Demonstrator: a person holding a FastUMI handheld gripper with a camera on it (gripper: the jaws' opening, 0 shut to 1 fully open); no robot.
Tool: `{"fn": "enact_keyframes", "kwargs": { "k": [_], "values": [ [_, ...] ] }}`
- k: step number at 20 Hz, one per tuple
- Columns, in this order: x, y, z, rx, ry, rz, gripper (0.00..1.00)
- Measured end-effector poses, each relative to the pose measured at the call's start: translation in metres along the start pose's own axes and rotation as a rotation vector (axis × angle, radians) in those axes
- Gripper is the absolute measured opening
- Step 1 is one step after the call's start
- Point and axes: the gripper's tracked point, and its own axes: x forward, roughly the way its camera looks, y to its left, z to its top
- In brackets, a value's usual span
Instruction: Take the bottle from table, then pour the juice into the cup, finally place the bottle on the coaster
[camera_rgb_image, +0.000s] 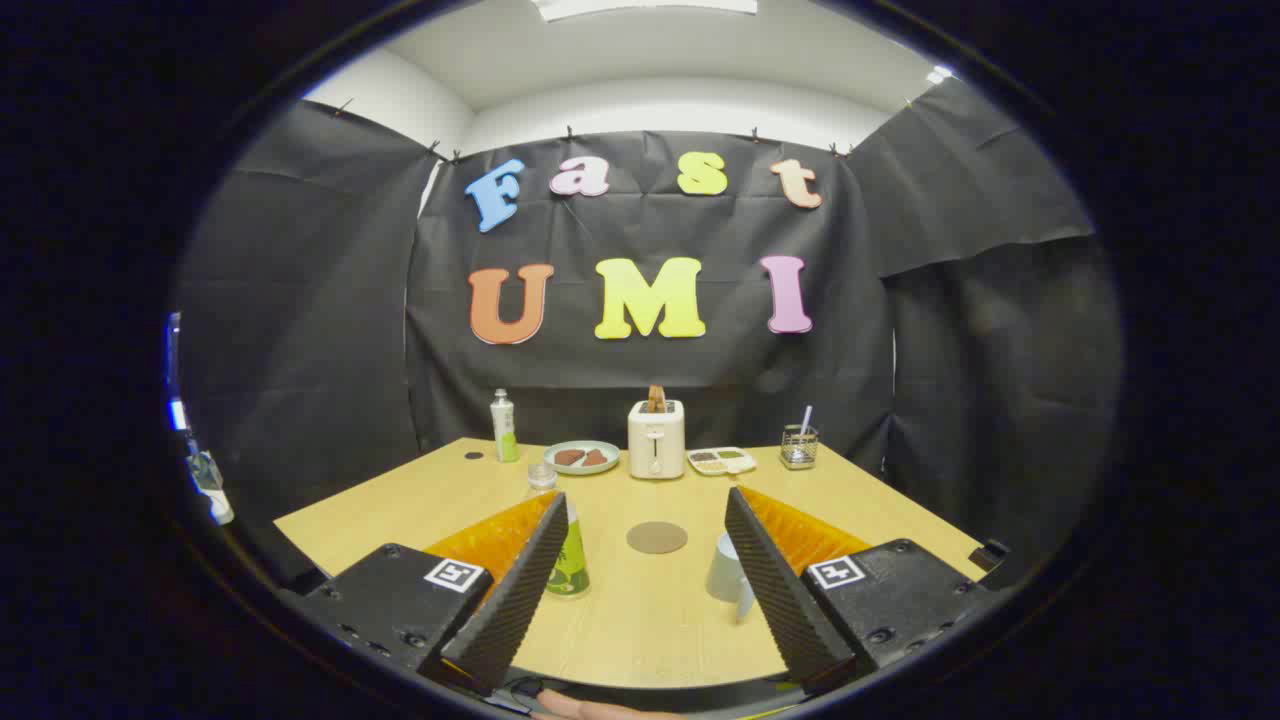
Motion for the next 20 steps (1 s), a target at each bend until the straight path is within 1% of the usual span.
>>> {"fn": "enact_keyframes", "kwargs": {
  "k": [14, 20],
  "values": [
    [0.01, 0.003, -0.01, -0.007, 0.011, -0.001, 1.0],
    [0.03, 0.021, -0.032, -0.031, 0.018, 0.006, 1.0]
  ]
}}
